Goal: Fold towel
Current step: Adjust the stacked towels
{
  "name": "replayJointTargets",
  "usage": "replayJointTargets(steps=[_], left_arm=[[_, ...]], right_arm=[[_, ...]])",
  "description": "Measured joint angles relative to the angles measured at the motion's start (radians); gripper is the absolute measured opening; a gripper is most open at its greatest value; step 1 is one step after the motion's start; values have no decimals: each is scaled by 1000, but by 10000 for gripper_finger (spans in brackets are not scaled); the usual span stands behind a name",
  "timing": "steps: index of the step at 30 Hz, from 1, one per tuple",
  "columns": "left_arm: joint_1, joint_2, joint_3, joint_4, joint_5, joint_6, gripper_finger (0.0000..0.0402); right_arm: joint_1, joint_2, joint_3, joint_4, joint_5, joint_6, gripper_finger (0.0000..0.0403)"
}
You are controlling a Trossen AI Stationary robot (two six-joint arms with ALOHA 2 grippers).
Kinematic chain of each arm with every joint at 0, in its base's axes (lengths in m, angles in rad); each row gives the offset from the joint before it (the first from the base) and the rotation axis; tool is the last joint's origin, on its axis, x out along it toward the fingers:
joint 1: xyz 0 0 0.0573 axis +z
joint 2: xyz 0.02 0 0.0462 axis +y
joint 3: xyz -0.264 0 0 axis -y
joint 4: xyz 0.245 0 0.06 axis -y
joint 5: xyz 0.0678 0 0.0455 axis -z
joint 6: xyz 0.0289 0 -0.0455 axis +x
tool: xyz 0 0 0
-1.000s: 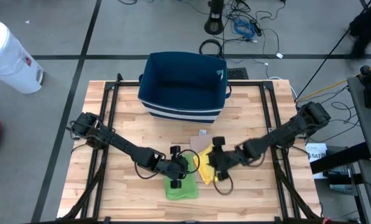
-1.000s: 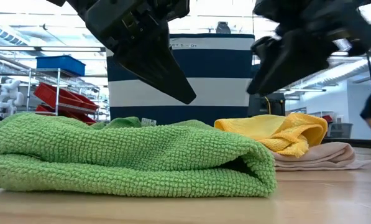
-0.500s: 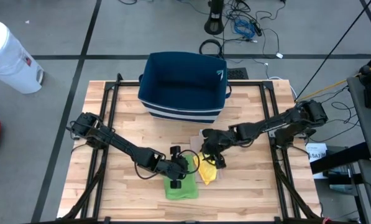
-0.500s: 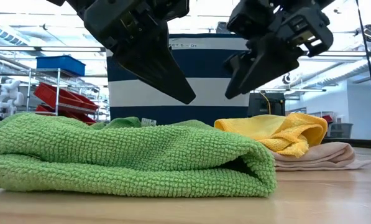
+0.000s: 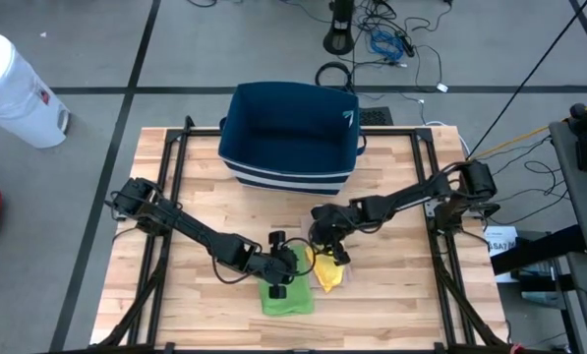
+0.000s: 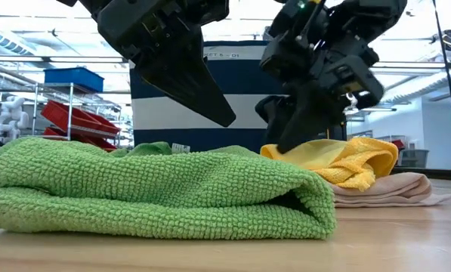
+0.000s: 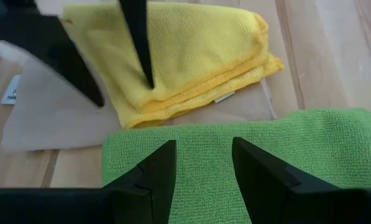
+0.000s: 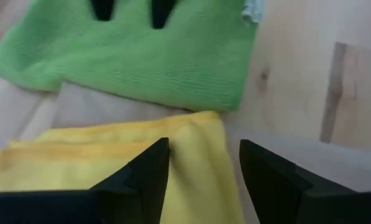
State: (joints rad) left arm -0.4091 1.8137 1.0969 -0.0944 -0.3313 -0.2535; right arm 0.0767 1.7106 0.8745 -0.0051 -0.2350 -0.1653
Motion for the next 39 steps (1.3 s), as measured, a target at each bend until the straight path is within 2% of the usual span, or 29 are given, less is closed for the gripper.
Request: replayJointTargets(steps=[7,10,14,17,19,32,35,39], left_arm=[[1,0,0,2,0,0,163],[1,0,0,2,0,0,163],[1,0,0,2,0,0,163],[1,0,0,2,0,0,163],[1,0,0,2,0,0,163],[1,0,0,3,0,-3,163],[1,0,0,2,0,-8,163],[1,0,0,2,0,-10,163]], right_arm=[[-25,78,1,23,-42,-15,182],[-25,105,1,28,-54,-23,168],[-25,94,2,23,-57,-32,104],[-24,45,2,17,-68,-34,40],[-21,-1,2,16,-101,-47,12],[11,-235,2,-48,-101,-94,2],[3,-277,2,-47,-30,-149,1],[-26,-324,2,-47,120,-225,1]])
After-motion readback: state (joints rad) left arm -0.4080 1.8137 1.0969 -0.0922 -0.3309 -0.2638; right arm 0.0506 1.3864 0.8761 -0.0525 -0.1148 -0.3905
